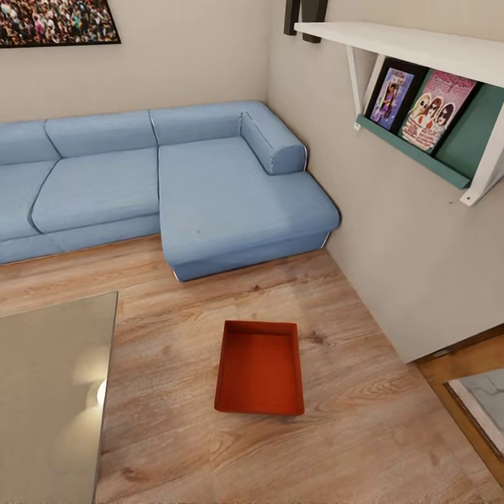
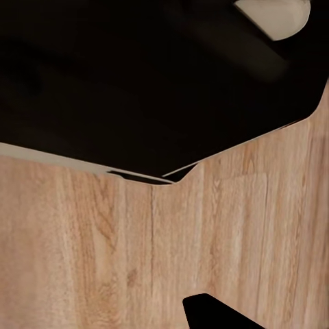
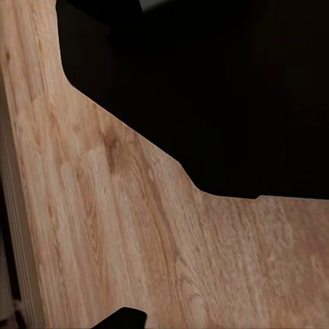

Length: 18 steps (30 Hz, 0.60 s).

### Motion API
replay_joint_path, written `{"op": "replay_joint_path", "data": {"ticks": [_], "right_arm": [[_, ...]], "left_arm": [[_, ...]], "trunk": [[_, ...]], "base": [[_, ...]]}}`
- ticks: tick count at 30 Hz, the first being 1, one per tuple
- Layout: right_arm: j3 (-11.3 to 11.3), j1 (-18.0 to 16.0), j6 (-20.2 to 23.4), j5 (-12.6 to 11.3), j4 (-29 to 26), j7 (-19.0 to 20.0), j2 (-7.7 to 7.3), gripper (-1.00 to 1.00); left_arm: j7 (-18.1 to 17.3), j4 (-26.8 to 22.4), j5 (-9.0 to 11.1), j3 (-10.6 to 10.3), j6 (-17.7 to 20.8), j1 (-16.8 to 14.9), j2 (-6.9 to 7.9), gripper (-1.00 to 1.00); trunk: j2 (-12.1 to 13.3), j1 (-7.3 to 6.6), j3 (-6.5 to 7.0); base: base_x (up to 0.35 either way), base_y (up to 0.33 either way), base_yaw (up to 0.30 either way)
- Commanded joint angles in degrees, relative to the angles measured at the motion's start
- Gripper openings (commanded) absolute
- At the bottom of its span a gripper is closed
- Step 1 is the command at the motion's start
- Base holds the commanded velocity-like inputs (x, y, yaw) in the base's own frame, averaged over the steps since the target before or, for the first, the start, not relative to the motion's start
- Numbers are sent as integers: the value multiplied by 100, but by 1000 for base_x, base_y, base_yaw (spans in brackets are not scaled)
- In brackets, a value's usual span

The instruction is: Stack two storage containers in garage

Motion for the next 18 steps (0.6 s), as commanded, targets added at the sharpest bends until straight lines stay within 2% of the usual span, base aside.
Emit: {"op": "replay_joint_path", "data": {"ticks": [1,18], "right_arm": [[32,-6,-31,-24,16,-11,1,100],[23,-6,-23,-29,16,-11,-2,100]], "left_arm": [[16,2,41,-49,-15,-2,-1,100],[16,2,43,-49,-15,-2,0,100]], "trunk": [[-3,0,-13],[-3,0,-168]], "base": [[0,0,0],[0,0,0]]}}
